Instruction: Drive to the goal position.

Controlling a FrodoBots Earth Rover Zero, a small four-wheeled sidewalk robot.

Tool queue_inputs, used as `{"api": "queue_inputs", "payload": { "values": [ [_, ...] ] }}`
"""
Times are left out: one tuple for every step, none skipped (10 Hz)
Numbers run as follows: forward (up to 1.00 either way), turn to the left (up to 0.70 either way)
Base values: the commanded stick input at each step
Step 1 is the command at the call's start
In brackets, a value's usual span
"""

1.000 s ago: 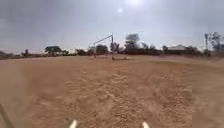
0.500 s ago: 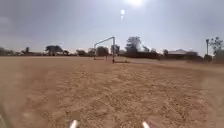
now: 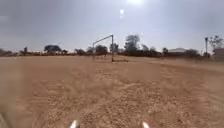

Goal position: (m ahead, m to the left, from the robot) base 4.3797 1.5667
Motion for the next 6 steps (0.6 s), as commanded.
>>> {"api": "queue_inputs", "payload": {
  "values": [
    [0.7,0.0],
    [0.7,0.0],
    [0.7,0.0],
    [0.7,0.0],
    [0.7,0.0],
    [0.7,0.0]
  ]
}}
